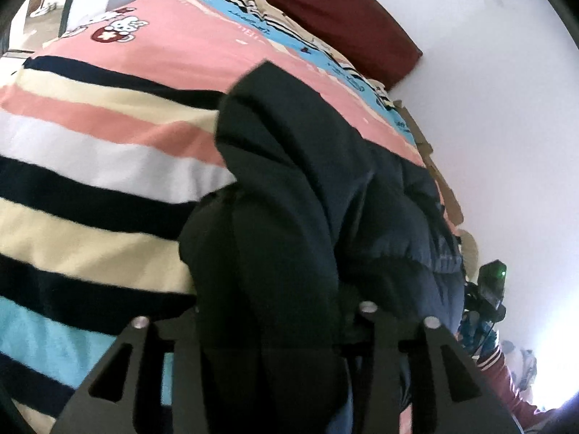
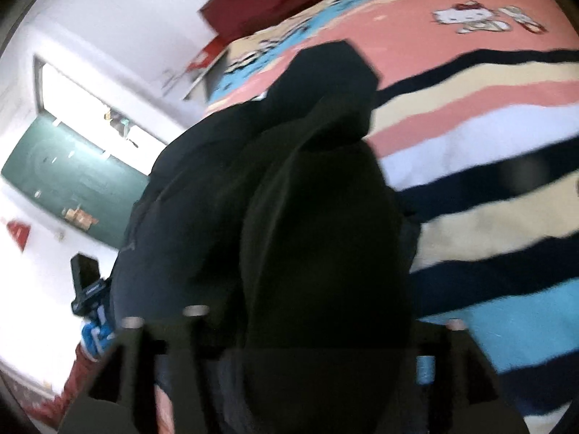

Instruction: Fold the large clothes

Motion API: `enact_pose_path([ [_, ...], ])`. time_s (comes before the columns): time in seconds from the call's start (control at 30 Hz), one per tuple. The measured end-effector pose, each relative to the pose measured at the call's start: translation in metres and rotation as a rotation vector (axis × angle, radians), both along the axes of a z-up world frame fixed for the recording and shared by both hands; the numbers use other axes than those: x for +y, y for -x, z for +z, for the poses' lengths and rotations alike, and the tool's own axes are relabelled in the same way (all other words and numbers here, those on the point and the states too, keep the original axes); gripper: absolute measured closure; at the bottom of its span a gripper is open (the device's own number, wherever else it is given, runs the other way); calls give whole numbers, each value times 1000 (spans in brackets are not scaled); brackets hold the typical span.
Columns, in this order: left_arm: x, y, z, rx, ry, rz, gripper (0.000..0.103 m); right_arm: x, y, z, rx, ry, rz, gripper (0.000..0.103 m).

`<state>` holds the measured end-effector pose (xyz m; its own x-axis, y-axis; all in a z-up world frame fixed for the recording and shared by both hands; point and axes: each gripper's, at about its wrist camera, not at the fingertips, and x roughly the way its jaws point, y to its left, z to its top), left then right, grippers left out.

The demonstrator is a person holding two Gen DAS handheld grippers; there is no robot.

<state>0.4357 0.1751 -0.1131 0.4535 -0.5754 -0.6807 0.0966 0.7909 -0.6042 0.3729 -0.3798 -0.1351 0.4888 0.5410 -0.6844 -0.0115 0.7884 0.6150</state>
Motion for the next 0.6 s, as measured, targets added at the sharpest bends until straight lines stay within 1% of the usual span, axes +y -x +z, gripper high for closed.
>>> enact_pose_path([
  [0.03, 4, 1, -1, 2, 7, 0, 60, -2, -1, 0, 0, 11, -16, 11],
  [0.07, 9, 3, 1, 5, 14, -2, 60, -6, 1, 4, -7, 48, -43, 5],
  [0.1, 12, 6, 4, 13, 15, 0, 59, -11, 6, 11, -25, 85, -67, 4],
  [0.13, 15, 8, 2, 16, 11, 4, 55, -17, 11, 17, -35, 99, -84, 4],
  [0.2, 21, 21, 14, 7, -39, 37, 48, -27, 20, 32, -31, 138, -128, 4],
  [0.23, 31, 19, 13, 6, -34, 49, 47, -29, 28, 40, -29, 172, -140, 4],
  [0.27, 43, 26, 19, 8, -35, 88, 47, -29, 36, 47, -25, 199, -144, 4],
  [0.3, 54, 34, 27, 9, -51, 124, 47, -30, 43, 52, -22, 211, -146, 4],
  [0.33, 67, 46, 37, 8, -76, 173, 47, -30, 53, 59, -21, 214, -145, 4],
  [0.4, 80, 64, 53, 0, -104, 210, 47, -31, 75, 67, -31, 204, -131, 3],
  [0.5, 80, 95, 69, -21, -168, 220, 47, -24, 109, 72, -34, 227, -111, 1],
  [0.6, 63, 137, 74, -24, -242, 223, 47, -4, 138, 62, -5, 267, -106, 1],
])
